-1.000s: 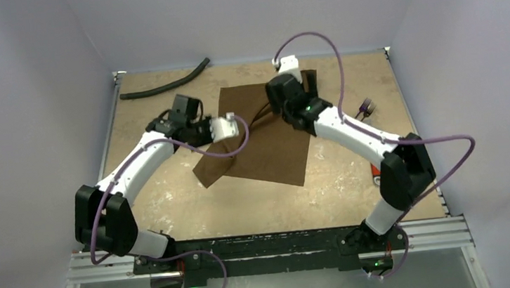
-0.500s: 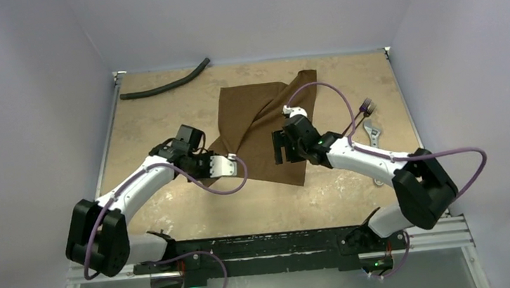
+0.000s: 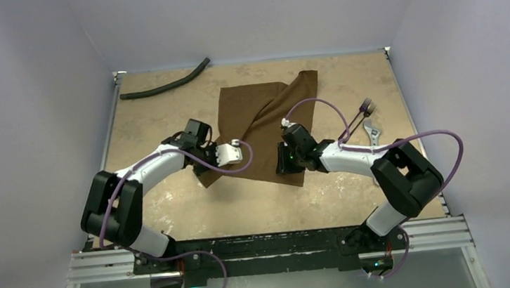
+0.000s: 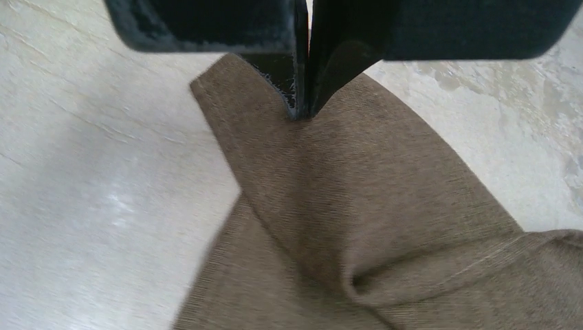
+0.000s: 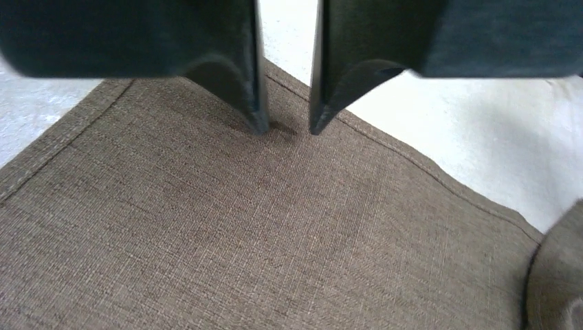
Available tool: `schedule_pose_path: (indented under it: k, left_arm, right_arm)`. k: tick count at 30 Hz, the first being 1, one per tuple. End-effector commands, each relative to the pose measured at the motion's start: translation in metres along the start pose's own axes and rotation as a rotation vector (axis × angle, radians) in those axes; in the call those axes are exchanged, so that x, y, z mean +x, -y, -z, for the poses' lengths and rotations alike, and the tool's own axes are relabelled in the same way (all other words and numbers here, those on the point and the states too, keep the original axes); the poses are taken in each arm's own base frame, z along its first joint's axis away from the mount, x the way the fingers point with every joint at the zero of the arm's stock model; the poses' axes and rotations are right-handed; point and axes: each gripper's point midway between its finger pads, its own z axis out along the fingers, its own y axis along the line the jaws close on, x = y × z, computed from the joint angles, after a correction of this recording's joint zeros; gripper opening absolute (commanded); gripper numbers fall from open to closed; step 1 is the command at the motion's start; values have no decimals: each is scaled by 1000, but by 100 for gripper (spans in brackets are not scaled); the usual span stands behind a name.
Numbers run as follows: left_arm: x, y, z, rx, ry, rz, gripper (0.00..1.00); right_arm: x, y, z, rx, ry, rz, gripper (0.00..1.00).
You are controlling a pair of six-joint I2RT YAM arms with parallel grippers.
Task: Fold the napkin into a case and place the utensils inside
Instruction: Pick up the flattened napkin from the center of the board.
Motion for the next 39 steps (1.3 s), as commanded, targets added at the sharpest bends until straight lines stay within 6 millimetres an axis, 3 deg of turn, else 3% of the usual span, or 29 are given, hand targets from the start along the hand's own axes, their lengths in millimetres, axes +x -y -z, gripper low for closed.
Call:
schedule_pose_path:
  k: [1, 10, 11, 13, 16, 18, 22, 24, 32, 39]
  left_arm:
    - [-10, -38, 4, -55, 52, 142, 0]
    - [52, -76, 11, -177, -45, 278, 0]
    - [53, -78, 14, -176, -36, 290, 0]
    - [36, -74, 28, -135, 38, 286, 0]
    - [-3, -53, 54, -37, 151, 179, 11]
    - [-16, -29, 63, 10, 139, 32, 19]
    - [1, 26, 67, 88, 28, -342, 21]
    - [10, 45, 67, 100, 10, -513, 28]
    - [1, 59, 50, -83, 71, -895, 31]
    - [5, 64, 24, -33, 56, -967, 31]
  right_arm:
    - [25, 8, -6, 2, -76, -78, 27]
    - [44, 32, 10, 79, -85, -99, 27]
    - [47, 34, 12, 84, -89, -99, 27]
    - [47, 34, 15, 79, -82, -94, 29]
    - [31, 31, 20, 82, -37, -61, 46]
    - [12, 27, 27, 100, 15, -40, 54]
    - [-3, 14, 41, 80, 16, -10, 61]
    - [-6, 12, 42, 78, 11, 6, 62]
    - [0, 8, 28, 48, -18, 1, 61]
    - [4, 10, 24, 45, -21, -7, 60]
